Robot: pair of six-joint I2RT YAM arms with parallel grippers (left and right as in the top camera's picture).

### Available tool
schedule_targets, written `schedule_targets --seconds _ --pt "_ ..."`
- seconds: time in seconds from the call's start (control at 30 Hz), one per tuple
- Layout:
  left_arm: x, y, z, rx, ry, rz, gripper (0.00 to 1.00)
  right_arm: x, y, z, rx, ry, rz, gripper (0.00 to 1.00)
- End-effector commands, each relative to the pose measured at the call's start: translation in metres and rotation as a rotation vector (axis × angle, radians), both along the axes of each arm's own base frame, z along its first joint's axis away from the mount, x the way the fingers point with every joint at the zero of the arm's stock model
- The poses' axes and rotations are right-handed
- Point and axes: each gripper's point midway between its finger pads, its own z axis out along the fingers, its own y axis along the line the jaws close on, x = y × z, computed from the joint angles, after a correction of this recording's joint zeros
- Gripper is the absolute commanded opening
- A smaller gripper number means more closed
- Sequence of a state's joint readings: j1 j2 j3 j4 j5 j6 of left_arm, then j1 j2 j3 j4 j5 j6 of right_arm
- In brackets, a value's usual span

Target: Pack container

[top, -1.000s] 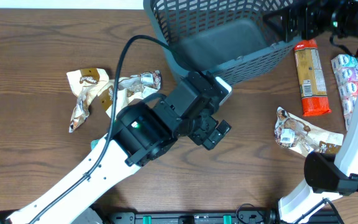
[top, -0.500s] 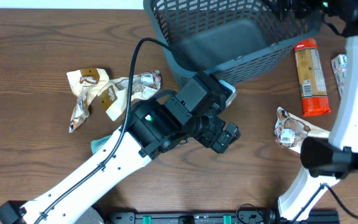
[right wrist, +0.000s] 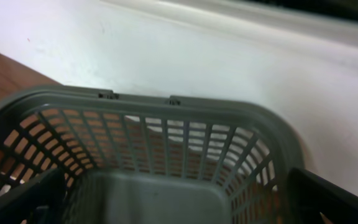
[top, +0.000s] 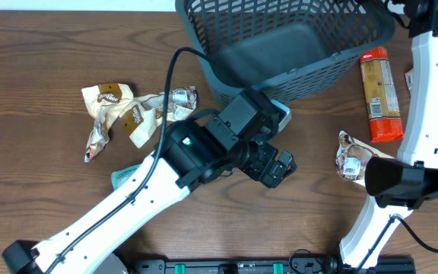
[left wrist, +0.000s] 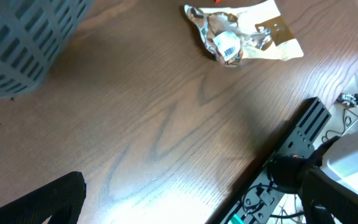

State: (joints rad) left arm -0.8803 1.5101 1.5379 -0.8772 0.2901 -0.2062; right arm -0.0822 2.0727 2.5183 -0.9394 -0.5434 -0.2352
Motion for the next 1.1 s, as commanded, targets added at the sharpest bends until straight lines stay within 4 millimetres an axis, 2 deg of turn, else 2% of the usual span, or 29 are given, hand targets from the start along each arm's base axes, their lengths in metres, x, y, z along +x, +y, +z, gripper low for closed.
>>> schedule_targets --seconds 0.0,0.1,0.13,0.17,0.2,0.23,0.3,0.37,0.5,0.8,0.93,1.07 --pt "0.002 -0.009 -0.011 0.007 0.026 -0.009 0.99 0.013 -0.006 -0.035 0.035 0.099 -0.018 0.99" --pt "0.009 -0.017 -0.017 -0.005 0.037 0.014 0.99 0.017 -0.006 -0.059 0.040 0.164 -0.018 0.98" --pt "0.011 -0.019 -0.018 -0.007 0.034 0.014 0.99 0.018 -0.006 -0.065 0.041 0.181 -0.019 0.91" --pt "0.014 -0.021 -0.020 -0.008 0.030 0.015 0.99 0.019 -0.007 -0.070 0.041 0.195 -0.020 0.78" --pt "0.015 -0.023 -0.020 -0.011 0.028 0.016 0.94 0.019 -0.007 -0.074 0.042 0.203 -0.020 0.61" --pt "0.017 -0.025 -0.021 -0.015 0.025 0.017 0.79 0.019 -0.007 -0.075 0.043 0.210 -0.020 0.45" --pt "0.022 -0.026 -0.023 -0.009 0.014 0.030 0.35 0.019 -0.007 -0.077 0.043 0.218 -0.020 0.22" --pt "0.032 -0.019 -0.026 0.021 -0.009 0.107 0.06 0.019 -0.007 -0.077 0.044 0.217 -0.019 0.03" --pt "0.060 0.001 -0.027 0.080 -0.083 0.305 0.06 0.019 -0.013 -0.079 0.046 0.231 -0.055 0.01" --pt "0.080 0.002 -0.016 0.045 -0.147 0.342 0.06 0.005 -0.032 -0.100 0.031 0.343 -0.122 0.02" --pt "0.098 0.013 -0.012 0.035 -0.171 0.375 0.06 -0.004 -0.045 -0.115 -0.022 0.413 -0.192 0.02" --pt "0.113 0.027 -0.011 0.042 -0.187 0.402 0.06 -0.009 -0.047 -0.120 -0.039 0.442 -0.201 0.01"
